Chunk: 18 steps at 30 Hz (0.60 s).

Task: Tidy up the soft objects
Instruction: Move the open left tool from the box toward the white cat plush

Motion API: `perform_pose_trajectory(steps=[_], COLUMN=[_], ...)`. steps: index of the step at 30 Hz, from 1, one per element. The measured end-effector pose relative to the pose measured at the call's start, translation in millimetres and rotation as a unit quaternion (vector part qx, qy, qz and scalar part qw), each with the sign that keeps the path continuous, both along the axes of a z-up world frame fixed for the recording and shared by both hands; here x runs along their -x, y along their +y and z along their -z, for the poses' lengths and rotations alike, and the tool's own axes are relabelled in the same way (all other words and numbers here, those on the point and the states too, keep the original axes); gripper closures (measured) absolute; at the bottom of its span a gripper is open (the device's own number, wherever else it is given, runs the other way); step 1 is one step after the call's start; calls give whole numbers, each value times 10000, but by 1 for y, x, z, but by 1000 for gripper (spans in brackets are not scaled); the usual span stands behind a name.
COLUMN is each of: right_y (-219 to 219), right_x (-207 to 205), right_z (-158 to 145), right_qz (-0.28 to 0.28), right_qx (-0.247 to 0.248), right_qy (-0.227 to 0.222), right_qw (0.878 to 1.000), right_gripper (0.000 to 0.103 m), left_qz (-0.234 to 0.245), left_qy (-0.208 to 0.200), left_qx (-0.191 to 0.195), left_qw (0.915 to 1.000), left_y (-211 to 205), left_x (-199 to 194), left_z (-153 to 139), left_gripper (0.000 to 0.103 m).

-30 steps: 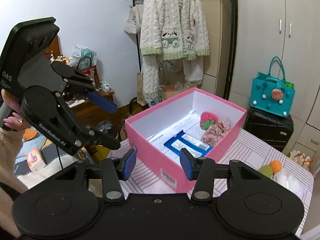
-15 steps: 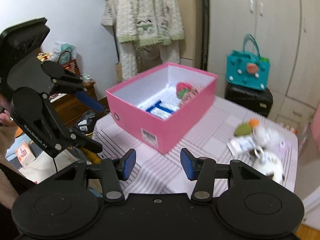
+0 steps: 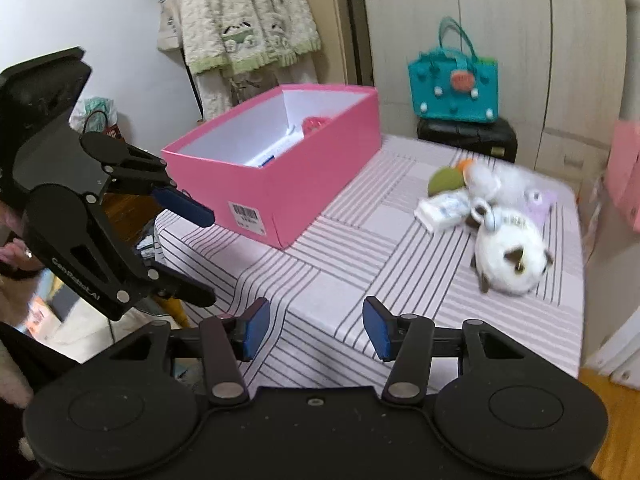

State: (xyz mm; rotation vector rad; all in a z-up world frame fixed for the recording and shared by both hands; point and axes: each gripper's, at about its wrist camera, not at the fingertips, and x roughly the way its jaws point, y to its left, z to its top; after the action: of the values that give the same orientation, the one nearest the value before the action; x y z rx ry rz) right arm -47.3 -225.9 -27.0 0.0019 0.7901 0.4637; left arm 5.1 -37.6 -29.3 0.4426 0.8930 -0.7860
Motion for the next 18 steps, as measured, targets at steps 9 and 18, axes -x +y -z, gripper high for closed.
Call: perform_pose_trajectory(steps=[9,18], right_y=[-26,-58], right_x=[-9,-22], right_z=[12,42], right_qz=[287,762], right_qx=[41,-377], right_qy=[-202,-71], right_qw=[9994,9964], right_gripper=[41,41], left_qz=[-141,-113], left_qy=[86,73], left_qx=[628,900], left_qw=[9979,9959], left_y=[-17,-45], left_x=[-17,-38], left_z=[3,18], left_gripper=[24,23])
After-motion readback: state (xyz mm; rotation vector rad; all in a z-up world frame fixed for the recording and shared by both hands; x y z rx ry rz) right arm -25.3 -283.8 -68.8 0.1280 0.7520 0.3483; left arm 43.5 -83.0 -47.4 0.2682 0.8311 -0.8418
